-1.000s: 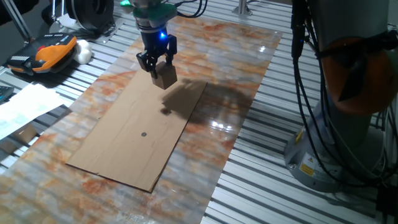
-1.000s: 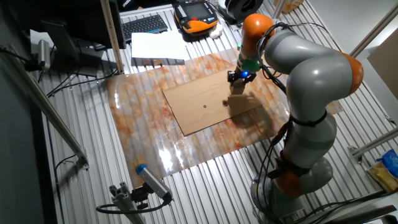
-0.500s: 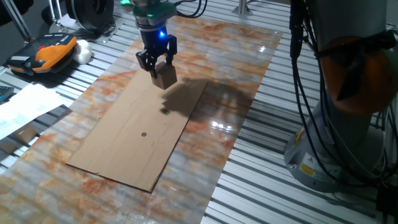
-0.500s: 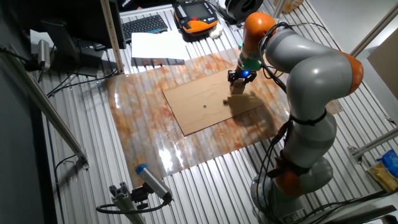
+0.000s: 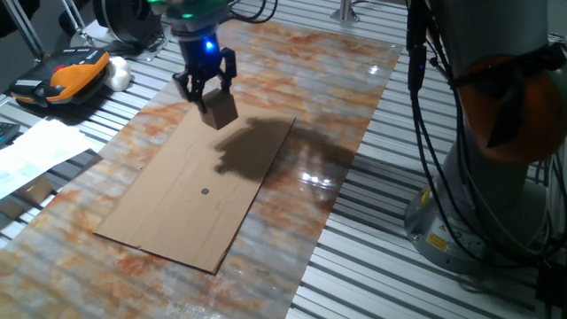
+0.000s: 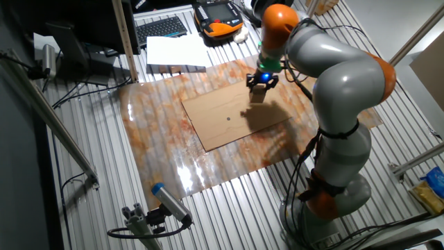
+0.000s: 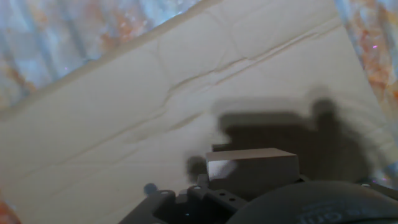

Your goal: Grab the block and place it at the designated location

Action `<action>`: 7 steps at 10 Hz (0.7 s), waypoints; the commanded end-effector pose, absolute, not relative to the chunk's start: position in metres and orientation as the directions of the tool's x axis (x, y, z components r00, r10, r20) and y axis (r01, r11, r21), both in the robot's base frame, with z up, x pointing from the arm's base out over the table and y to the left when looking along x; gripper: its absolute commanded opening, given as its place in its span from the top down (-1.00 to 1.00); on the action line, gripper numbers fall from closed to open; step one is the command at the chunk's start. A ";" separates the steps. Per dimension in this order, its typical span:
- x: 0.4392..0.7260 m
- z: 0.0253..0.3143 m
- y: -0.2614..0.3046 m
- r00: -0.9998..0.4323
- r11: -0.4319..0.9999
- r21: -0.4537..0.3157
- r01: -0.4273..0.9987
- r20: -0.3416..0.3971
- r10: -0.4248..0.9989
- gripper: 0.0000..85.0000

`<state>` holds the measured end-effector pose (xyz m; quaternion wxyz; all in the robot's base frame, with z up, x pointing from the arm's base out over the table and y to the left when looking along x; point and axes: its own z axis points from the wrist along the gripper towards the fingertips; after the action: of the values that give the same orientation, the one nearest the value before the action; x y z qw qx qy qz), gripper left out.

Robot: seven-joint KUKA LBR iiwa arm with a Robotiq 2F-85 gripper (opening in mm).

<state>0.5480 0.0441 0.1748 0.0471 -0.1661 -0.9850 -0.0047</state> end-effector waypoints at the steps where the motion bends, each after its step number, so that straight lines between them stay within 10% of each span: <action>1: 0.547 0.173 0.055 -0.938 0.942 -0.008 0.336 0.089 0.335 1.00; 7: 0.533 0.130 0.097 -0.914 0.915 0.021 0.404 0.044 0.403 1.00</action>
<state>0.5327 0.0977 0.1288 0.0162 -0.2073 -0.9780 -0.0145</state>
